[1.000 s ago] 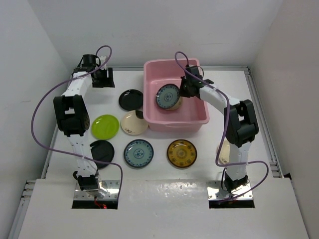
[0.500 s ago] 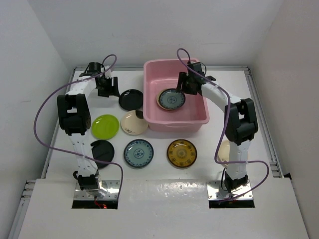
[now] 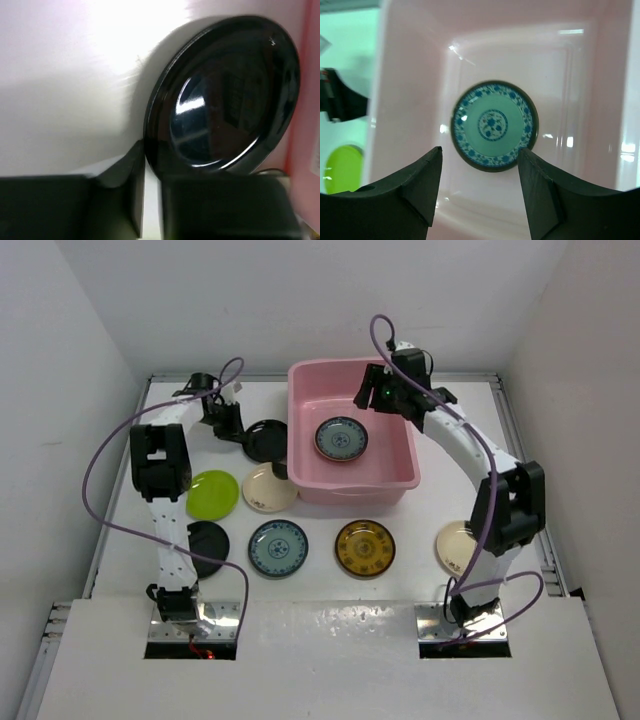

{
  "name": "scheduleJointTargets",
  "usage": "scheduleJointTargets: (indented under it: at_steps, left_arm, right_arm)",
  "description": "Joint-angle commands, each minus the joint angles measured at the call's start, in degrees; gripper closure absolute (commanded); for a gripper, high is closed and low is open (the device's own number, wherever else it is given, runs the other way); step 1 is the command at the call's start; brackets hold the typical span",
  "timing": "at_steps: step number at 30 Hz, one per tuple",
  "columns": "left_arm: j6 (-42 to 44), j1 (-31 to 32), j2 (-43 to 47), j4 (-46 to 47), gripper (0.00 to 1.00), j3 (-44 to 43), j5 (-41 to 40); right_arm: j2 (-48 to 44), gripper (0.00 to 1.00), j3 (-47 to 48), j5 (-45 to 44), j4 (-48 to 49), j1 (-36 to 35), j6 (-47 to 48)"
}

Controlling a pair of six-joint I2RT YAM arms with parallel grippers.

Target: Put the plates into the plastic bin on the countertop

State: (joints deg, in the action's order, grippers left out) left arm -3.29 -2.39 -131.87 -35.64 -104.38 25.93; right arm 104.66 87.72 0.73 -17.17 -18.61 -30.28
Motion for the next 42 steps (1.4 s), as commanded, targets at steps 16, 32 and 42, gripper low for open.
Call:
scheduleJointTargets:
  at_steps: [16, 32, 42]
  left_arm:
    - [3.72, -0.17, 11.97, 3.45, 1.0, -27.98, -16.79]
    - [-2.86, 22.61, 6.47, -4.35, 1.0, -26.13, -1.41]
    - [2.05, 27.35, -0.93, -0.84, 1.0, -26.32, -4.57]
  right_arm:
    - [-19.84, 0.35, -11.95, -2.84, 1.09, 9.55, -3.46]
    - [-31.71, 0.27, -33.49, 3.57, -12.28, 32.85, -7.95]
    - [-37.33, 0.12, -41.48, 3.05, -18.41, 38.82, -7.68]
